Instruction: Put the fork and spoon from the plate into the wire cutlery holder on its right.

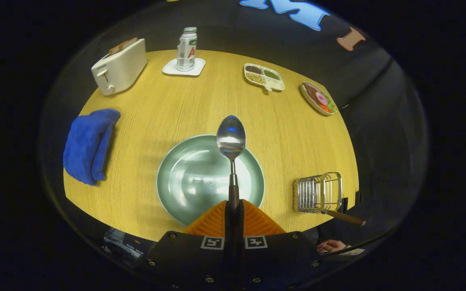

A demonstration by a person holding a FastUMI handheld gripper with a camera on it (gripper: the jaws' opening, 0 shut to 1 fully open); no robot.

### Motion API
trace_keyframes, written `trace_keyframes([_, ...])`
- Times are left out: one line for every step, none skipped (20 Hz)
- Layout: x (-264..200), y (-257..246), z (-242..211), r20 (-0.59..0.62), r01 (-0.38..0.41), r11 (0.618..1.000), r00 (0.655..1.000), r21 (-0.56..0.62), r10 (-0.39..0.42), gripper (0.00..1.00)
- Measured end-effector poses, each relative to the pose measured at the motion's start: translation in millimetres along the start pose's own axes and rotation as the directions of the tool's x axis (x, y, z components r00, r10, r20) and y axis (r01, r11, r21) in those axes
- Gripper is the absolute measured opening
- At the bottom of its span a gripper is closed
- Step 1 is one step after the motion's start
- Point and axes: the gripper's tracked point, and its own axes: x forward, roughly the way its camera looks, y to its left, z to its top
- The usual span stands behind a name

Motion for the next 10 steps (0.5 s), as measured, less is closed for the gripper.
trace_keyframes([-3.5, -7.5, 3.6, 0.002, 0.009, 1.000, 1.000, 0.021, -0.009, 0.04])
trace_keyframes([-5.3, -16.8, 5.4, 0.001, 0.020, 0.999, 1.000, 0.040, -0.020, 0.04])
trace_keyframes([-7.4, -26.2, 7.0, 0.000, 0.035, 0.998, 0.999, 0.057, -0.035, 0.04])
trace_keyframes([-10.0, -35.6, 7.7, -0.003, 0.053, 0.996, 0.999, 0.078, -0.053, 0.04])
trace_keyframes([-11.4, -46.0, 8.4, -0.009, 0.072, 0.992, 0.997, 0.104, -0.071, 0.04])
trace_keyframes([-11.1, -55.4, 8.2, -0.021, 0.088, 0.987, 0.996, 0.135, -0.086, 0.04])
trace_keyframes([-11.2, -64.2, 6.9, -0.035, 0.098, 0.981, 0.995, 0.169, -0.094, 0.04])
trace_keyframes([-10.9, -72.0, 5.6, -0.048, 0.107, 0.973, 0.994, 0.206, -0.099, 0.04])
trace_keyframes([-11.0, -79.9, 4.7, -0.060, 0.117, 0.963, 0.993, 0.245, -0.106, 0.04])
trace_keyframes([-10.4, -87.9, 0.8, -0.075, 0.127, 0.951, 0.991, 0.283, -0.110, 0.04])
